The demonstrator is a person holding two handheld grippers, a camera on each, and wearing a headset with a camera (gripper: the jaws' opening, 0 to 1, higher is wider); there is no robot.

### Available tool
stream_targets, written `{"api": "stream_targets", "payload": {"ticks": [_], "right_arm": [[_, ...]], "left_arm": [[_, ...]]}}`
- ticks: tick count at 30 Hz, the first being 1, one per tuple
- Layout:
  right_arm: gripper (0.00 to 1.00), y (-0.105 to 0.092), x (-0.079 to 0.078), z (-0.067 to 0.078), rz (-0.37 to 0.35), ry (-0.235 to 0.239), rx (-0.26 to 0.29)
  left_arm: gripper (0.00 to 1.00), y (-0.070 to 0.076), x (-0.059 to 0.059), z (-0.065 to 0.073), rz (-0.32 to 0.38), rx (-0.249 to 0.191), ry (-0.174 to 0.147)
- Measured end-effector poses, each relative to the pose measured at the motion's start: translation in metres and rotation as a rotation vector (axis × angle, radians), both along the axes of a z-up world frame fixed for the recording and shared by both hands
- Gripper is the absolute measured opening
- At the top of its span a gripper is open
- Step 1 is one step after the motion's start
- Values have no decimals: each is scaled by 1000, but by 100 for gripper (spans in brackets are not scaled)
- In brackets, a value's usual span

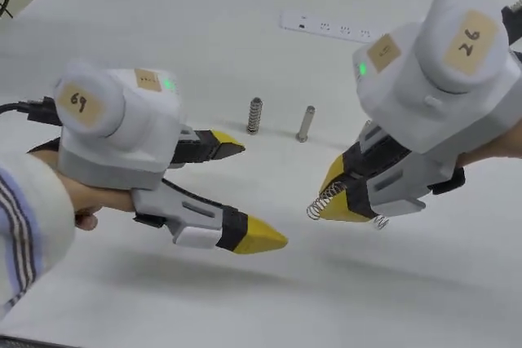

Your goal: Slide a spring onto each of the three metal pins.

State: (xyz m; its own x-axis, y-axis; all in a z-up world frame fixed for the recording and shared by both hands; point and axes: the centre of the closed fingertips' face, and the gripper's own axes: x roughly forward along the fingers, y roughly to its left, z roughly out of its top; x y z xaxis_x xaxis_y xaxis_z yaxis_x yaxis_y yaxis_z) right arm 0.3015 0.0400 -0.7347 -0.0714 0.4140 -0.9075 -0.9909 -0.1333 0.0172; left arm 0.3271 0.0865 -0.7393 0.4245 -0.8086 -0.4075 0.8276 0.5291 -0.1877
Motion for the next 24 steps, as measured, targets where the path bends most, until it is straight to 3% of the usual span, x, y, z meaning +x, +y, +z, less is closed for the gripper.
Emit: {"api": "stream_targets", "payload": {"ticks": [5,12,19,24], "right_arm": [[8,2,-1,1,-12,17,6],[8,2,0,2,-10,10,-2],[8,5,8,7,-25,10,-2],[8,4,25,16,-32,-20,-19]], "left_arm": [[98,10,9,1,67,0,-5],[98,25,13,1,111,17,-13],[98,29,18,2,141,16,-24],[98,29,19,3,144,15,-28]]}}
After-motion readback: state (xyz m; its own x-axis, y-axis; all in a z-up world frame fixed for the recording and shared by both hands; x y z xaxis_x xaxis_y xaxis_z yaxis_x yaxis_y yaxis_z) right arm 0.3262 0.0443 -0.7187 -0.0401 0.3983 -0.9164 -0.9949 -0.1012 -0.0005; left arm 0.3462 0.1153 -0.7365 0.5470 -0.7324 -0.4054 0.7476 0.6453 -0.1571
